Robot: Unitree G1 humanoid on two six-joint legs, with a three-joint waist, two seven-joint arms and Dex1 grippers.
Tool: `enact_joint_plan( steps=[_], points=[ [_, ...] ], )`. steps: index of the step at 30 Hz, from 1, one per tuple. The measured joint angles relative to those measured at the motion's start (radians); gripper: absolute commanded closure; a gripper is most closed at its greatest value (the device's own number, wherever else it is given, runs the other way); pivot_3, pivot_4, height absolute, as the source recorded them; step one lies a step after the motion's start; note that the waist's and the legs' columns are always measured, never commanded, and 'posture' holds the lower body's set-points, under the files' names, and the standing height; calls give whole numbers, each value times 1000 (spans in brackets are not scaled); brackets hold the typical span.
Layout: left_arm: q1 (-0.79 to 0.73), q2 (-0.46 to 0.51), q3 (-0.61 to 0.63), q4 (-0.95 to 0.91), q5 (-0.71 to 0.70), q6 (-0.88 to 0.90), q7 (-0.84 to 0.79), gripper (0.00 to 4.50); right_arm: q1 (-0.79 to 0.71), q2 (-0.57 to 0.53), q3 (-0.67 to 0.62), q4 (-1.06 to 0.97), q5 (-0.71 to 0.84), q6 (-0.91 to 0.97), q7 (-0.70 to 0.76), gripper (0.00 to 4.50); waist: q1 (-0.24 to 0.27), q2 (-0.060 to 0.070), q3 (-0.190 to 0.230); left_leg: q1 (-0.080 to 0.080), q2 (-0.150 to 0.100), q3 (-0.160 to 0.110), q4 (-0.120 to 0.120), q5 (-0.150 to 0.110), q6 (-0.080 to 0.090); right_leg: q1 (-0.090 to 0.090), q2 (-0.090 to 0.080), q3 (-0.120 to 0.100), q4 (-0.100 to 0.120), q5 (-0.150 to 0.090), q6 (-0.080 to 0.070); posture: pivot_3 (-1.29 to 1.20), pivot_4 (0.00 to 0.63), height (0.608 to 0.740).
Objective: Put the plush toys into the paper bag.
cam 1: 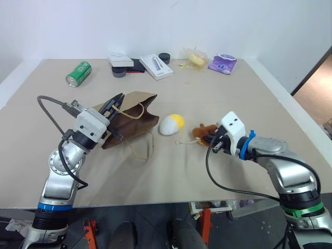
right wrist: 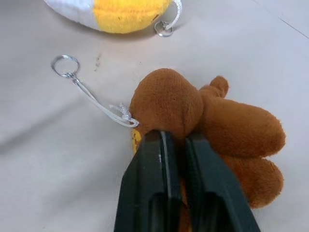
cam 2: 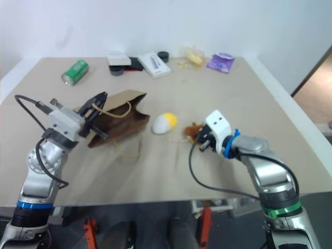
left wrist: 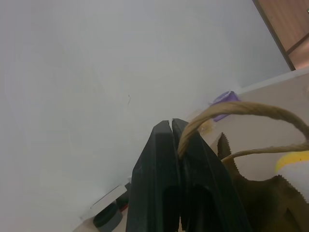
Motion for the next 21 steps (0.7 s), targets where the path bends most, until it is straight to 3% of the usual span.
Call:
enact_joint_plan(
  steps=[2,4,7,10,14,21],
  points=[
    [-2,0,7,0,-7,12,1,4500,-59,39,-93,-131,199,64,58,4485,-3,0,0,0,2,-1,-1,0,0,0,3,0,0,2,4,0,150,740],
    [-4,-1,10,0,-10,12,1,4500,-92,48,-115,-170,257,94,61,4485,-3,0,0,0,2,-2,-1,0,0,0,3,-1,0,2,3,0,150,740],
    [-9,-6,15,0,-16,28,4,4500,-147,164,-53,-249,338,166,-2,4485,-5,-1,-1,0,6,-2,-1,-1,-1,0,6,-1,0,2,2,0,150,740],
    [-16,-17,15,1,-18,35,9,4500,-179,261,80,-213,313,170,-69,4485,-7,-1,0,0,7,-1,-1,-1,0,-1,7,-1,0,0,-3,0,150,740],
    [-26,-28,14,0,-19,54,14,4500,-262,361,224,-5,173,60,-128,4485,-10,-1,0,0,7,0,0,0,0,-1,6,0,0,1,-3,0,150,740],
    [-30,-37,12,-3,-19,71,18,4500,-368,486,280,288,30,-91,-176,4485,-10,-1,-1,-2,8,0,-1,-1,-1,-2,9,1,0,3,1,0,150,740]
  ],
)
